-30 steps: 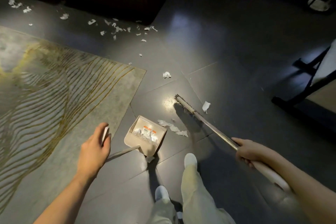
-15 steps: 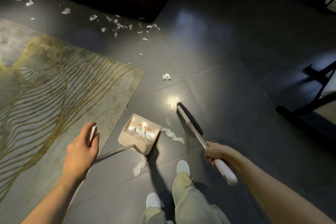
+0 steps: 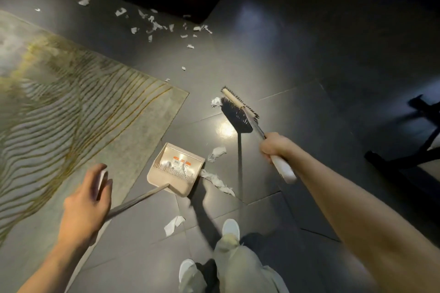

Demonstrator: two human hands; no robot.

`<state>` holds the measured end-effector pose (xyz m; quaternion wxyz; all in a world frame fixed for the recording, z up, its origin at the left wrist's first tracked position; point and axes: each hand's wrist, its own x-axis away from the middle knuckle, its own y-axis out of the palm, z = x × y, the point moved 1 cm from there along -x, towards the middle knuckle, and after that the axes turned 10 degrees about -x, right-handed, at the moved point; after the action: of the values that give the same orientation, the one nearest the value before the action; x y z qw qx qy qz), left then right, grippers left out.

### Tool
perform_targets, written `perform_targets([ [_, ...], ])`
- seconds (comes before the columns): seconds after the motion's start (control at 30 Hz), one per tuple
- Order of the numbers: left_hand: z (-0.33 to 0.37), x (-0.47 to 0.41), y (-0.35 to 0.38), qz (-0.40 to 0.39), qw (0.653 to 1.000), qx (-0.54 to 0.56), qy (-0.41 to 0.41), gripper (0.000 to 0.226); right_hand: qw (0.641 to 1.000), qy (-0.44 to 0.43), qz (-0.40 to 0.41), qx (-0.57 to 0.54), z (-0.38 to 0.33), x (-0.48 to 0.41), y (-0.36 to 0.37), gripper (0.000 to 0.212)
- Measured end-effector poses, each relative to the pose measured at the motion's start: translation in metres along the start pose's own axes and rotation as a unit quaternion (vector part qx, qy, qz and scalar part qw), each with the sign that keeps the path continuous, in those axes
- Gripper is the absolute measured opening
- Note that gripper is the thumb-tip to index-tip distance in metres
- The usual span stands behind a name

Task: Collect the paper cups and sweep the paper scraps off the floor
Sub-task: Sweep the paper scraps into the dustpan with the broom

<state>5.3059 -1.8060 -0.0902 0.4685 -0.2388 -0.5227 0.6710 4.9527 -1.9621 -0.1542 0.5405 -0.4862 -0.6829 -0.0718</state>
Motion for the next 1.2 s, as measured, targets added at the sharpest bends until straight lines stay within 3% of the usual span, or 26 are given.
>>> perform_targets([
  [0.07,0.0,-0.003,0.004,-0.006,1.0,-0.006,-0.007,0.03,1.0,-0.008,0.01,0.017,-0.025,-0.028,-0.01,0.029],
  [0.27,-0.012,-0.005,0.011,-0.014,0.999,-0.026,-0.043,0.029,0.998,0.011,-0.034,0.046,-0.059,-0.092,-0.005,0.034],
  [0.53,-0.013,-0.005,0.008,-0.028,0.999,-0.023,-0.019,0.032,0.971,0.045,-0.082,0.219,-0.023,-0.062,0.053,0.044],
  [0.93,-0.113,0.072,-0.014,-0.017,0.991,-0.01,0.131,0.037,0.967,0.06,-0.136,0.207,0.083,0.105,0.17,0.083],
  [1.2,-0.251,0.165,-0.052,-0.024,0.977,-0.016,0.212,0.037,0.979,0.084,-0.109,0.154,0.167,0.228,0.333,0.067],
])
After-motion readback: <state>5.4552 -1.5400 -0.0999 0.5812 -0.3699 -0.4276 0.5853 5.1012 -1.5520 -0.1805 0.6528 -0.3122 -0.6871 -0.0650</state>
